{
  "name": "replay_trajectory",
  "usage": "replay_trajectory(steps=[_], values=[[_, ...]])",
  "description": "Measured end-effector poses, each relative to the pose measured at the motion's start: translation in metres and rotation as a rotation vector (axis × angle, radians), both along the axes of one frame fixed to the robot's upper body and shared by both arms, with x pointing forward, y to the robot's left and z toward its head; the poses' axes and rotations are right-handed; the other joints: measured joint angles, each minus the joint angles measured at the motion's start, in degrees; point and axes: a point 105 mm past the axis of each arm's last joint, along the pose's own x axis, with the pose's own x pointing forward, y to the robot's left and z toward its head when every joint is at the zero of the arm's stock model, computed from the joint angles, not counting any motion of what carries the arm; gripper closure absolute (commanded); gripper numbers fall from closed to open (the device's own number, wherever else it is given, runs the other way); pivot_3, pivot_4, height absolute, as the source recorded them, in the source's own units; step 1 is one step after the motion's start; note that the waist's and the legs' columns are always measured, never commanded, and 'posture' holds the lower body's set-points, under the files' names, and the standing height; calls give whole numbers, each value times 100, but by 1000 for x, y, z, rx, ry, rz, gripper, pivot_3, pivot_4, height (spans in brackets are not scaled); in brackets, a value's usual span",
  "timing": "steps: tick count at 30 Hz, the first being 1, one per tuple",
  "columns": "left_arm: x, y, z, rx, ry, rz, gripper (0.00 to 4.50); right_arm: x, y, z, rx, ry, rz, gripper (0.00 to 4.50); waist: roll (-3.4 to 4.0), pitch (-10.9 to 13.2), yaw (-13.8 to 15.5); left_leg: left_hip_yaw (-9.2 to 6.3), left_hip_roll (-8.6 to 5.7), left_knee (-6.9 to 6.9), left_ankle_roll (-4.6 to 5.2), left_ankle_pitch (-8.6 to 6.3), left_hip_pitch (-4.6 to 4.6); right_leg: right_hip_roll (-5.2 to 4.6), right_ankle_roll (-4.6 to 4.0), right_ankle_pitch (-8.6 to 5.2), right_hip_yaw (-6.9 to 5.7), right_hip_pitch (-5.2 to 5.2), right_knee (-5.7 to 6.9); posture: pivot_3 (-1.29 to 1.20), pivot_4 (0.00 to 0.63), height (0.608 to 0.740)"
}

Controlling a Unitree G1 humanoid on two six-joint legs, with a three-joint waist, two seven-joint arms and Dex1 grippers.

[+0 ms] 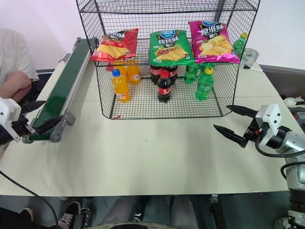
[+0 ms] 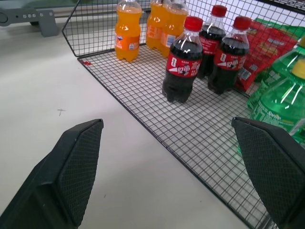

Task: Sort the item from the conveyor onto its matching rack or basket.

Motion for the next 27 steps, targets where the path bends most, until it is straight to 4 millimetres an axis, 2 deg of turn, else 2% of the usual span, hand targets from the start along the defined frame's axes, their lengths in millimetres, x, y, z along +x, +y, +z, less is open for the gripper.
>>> replay_trajectory(steps=[9,14,19,24,27], values=[[-3,10,-11,15,16,32,15,-2,-6,-3,-14,19,-13,0,2,1,31,0,0,0,0,0,0,-1,0,0,0,1,-2,0,150,740],[-5,24,-18,-7,40,72,15,-6,-9,-8,-22,33,-21,0,2,2,27,0,0,-1,0,0,0,-1,0,0,0,0,-2,0,150,740],[-8,21,-16,-26,35,27,15,-6,-12,-9,8,108,-32,0,4,2,28,0,1,-1,1,-1,0,-1,-1,0,0,0,-3,0,150,740],[-8,18,-11,4,-7,10,15,3,-8,7,-11,20,-27,0,8,5,17,0,1,-6,0,-1,0,-1,-1,0,0,-1,-4,0,150,740],[-7,15,-11,5,-29,5,15,5,-5,8,-1,-4,-30,0,7,5,19,0,1,-7,0,-1,0,-1,0,0,0,0,-9,0,150,740]])
